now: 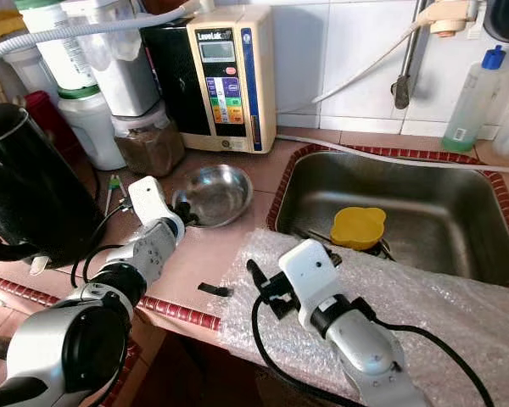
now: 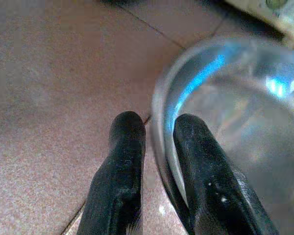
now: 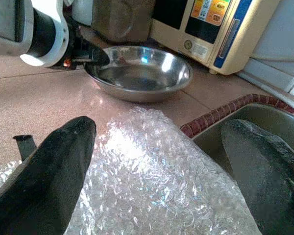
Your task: Kitchen organization
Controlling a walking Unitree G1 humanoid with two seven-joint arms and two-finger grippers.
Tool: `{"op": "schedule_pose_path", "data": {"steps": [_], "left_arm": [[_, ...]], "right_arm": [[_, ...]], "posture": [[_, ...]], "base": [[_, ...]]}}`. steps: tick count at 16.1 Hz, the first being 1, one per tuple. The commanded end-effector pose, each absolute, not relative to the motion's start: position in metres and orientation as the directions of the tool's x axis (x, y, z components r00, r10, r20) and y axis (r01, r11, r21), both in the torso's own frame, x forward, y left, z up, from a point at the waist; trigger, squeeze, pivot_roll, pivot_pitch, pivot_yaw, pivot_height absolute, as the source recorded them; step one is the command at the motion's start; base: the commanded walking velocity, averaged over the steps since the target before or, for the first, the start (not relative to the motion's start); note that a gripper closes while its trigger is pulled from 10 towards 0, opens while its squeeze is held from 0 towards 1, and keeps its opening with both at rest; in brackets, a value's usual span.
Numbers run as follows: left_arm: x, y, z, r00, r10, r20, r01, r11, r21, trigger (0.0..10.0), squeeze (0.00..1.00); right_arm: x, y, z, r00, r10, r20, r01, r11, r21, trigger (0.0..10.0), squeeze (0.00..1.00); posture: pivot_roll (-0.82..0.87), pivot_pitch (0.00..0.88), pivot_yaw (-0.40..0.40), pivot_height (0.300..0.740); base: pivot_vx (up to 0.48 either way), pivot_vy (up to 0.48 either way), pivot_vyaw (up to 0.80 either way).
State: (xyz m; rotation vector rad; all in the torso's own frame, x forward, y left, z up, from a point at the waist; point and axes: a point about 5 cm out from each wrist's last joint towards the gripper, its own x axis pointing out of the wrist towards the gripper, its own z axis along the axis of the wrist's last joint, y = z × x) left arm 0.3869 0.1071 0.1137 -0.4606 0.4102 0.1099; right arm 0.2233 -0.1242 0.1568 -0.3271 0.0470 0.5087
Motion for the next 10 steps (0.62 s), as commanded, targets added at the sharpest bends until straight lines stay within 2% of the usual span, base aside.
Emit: {"op": "schedule_pose_path", "data": {"steps": [1,3,5,10], "left_arm": [[0.391,0.114,0.123,0.925,0.044,-0.378,-0.213,0.884,-0.417,0.0,0.00],[0.393,0.117,0.126,0.930,0.055,-0.363,-0.218,0.879,-0.425,0.0,0.00],[0.394,0.120,0.129,0.933,0.072,-0.352,-0.231,0.871,-0.434,0.0,0.00],[0.397,0.124,0.135,0.938,0.082,-0.338,-0.235,0.866,-0.442,0.0,0.00]], "right_arm": [[0.223,-0.123,0.154,0.865,0.479,-0.145,-0.501,0.815,-0.292,10.0,0.16],[0.223,-0.123,0.154,0.865,0.480,-0.148,-0.502,0.814,-0.292,10.0,0.15],[0.223,-0.123,0.152,0.864,0.479,-0.156,-0.504,0.812,-0.293,10.0,0.08],[0.223,-0.124,0.152,0.864,0.479,-0.159,-0.504,0.811,-0.298,10.0,0.03]], "posture": [[-0.12,0.000,0.157,0.740],[-0.12,0.000,0.157,0.740],[-0.12,0.000,0.157,0.740],[-0.11,0.000,0.157,0.740]], "base": [[0.000,0.000,0.00],[0.000,0.000,0.00],[0.000,0.000,0.00],[0.000,0.000,0.00]]}}
